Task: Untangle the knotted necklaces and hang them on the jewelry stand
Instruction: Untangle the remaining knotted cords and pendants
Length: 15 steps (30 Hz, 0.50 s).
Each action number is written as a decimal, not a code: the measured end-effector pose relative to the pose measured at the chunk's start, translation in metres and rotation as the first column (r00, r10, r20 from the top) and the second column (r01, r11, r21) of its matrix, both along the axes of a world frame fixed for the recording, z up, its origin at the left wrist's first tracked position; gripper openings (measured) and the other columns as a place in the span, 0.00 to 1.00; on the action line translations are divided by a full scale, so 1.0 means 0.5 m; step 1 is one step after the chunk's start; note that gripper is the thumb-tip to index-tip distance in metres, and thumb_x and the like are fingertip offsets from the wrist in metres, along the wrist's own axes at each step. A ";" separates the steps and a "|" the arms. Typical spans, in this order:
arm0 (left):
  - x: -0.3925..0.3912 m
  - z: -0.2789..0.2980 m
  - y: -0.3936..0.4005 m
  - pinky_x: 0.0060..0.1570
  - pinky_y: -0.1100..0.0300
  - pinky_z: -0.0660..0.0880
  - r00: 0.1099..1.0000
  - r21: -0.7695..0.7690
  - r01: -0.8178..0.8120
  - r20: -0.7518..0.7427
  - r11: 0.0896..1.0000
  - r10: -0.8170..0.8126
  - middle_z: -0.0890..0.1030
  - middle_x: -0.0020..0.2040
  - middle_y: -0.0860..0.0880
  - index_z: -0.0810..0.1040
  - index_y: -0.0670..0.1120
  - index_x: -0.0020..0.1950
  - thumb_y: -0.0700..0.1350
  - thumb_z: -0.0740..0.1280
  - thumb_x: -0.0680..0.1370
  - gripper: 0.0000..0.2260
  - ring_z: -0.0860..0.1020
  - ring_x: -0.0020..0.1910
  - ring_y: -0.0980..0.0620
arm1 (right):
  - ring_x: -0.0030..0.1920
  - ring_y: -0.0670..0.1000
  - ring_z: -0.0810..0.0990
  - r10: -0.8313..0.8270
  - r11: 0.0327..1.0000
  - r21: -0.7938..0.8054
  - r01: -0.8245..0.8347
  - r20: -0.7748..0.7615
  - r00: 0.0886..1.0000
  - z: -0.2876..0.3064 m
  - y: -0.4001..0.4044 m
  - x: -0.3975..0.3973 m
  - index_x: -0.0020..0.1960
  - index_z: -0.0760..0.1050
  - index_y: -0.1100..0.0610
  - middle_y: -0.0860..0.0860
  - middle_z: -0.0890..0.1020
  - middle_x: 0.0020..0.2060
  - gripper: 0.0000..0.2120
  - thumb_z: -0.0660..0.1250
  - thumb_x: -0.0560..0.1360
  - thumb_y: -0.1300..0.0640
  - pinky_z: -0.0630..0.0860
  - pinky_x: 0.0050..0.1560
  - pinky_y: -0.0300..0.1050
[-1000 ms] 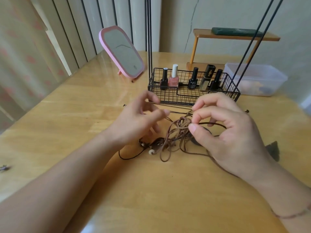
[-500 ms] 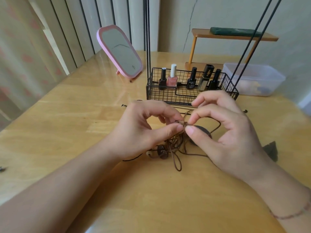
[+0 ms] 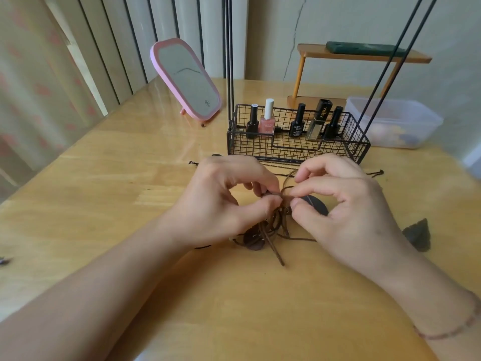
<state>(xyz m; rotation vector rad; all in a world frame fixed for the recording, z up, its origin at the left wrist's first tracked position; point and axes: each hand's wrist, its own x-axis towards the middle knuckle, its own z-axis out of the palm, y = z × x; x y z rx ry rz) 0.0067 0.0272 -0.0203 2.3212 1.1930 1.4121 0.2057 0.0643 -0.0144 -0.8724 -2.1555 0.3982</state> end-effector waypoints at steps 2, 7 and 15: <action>-0.001 -0.001 -0.001 0.40 0.50 0.76 0.993 -0.052 0.001 0.115 0.999 0.005 0.81 0.38 0.48 0.80 0.42 0.41 0.37 0.72 0.74 0.02 0.79 0.39 0.48 | 0.52 0.46 0.77 -0.021 0.996 -0.085 0.014 -0.075 0.997 0.005 0.000 0.001 0.35 0.83 0.49 0.42 0.79 0.45 0.05 0.70 0.69 0.53 0.71 0.49 0.33; -0.006 -0.007 0.009 0.43 0.49 0.77 0.991 -0.187 -0.030 0.125 0.982 0.054 0.77 0.44 0.49 0.76 0.46 0.41 0.42 0.67 0.73 0.01 0.77 0.44 0.48 | 0.46 0.47 0.78 0.006 0.963 -0.262 -0.068 -0.230 0.973 0.016 0.000 0.004 0.33 0.83 0.54 0.47 0.81 0.44 0.06 0.69 0.67 0.58 0.72 0.39 0.44; -0.004 -0.012 0.032 0.41 0.63 0.73 0.760 -0.288 0.176 0.648 0.941 0.056 0.78 0.40 0.44 0.75 0.47 0.39 0.45 0.66 0.70 0.02 0.75 0.40 0.52 | 0.42 0.50 0.78 -0.069 0.839 -0.459 -0.292 -0.622 0.780 0.030 0.009 0.010 0.31 0.84 0.51 0.51 0.83 0.37 0.13 0.63 0.67 0.62 0.70 0.36 0.40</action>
